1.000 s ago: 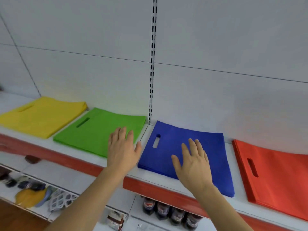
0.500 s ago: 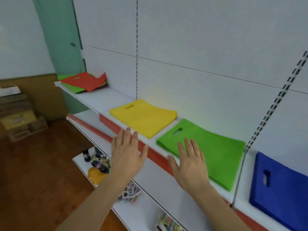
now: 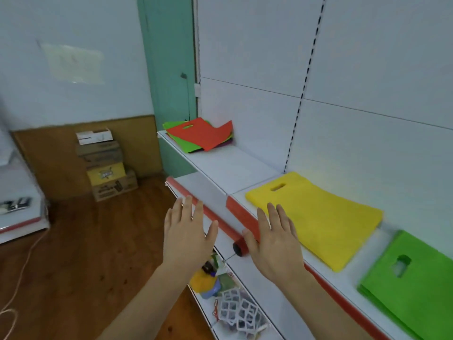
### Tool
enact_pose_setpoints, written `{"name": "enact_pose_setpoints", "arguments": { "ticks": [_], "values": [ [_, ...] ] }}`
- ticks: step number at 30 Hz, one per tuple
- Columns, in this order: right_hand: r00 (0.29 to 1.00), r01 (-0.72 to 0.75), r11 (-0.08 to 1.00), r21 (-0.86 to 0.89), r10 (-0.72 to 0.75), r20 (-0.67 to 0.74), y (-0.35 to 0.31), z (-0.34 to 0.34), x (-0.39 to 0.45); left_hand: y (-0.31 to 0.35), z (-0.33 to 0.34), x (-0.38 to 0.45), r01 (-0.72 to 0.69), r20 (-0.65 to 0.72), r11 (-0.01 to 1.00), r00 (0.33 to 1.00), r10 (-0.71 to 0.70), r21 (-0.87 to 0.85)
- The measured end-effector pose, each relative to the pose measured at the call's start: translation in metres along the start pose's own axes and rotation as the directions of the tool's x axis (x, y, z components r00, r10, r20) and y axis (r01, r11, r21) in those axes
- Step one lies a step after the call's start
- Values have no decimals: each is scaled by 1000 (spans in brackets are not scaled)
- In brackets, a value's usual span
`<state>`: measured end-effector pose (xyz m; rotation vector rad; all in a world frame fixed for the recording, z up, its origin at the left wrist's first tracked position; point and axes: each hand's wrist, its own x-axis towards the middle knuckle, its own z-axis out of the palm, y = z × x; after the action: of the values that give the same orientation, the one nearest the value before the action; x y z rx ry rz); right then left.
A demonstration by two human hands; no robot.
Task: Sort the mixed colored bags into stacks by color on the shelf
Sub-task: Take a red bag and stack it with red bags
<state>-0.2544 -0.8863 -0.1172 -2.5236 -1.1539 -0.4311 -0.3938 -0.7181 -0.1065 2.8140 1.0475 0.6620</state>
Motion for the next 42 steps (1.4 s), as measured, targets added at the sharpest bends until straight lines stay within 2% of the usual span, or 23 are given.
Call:
{"name": "enact_pose_setpoints", "arguments": {
  "ticks": [8,15,26,29,34,42],
  "values": [
    [998,38,998,46,-40,40,-47,59,146,-69,19,114,71,-9,994,997,-70,85],
    [997,32,999,8,-32,77,-81,111,241,-125,46,201,74,5,995,997,-74,65],
    [984,-150,982,-118,159,75,-144,183,368,-226,92,365,-108,75,994,991,107,6],
    [972,-205,970,-135,217,86,-150,195,391,-239,102,411,-157,111,988,982,156,4],
    [960,-278,952,-131,281,6,-146,214,439,-243,132,477,-214,145,976,965,217,-37],
    [924,-347,913,-213,372,86,-126,255,518,-236,177,568,-218,206,971,959,194,97]
  ]
}}
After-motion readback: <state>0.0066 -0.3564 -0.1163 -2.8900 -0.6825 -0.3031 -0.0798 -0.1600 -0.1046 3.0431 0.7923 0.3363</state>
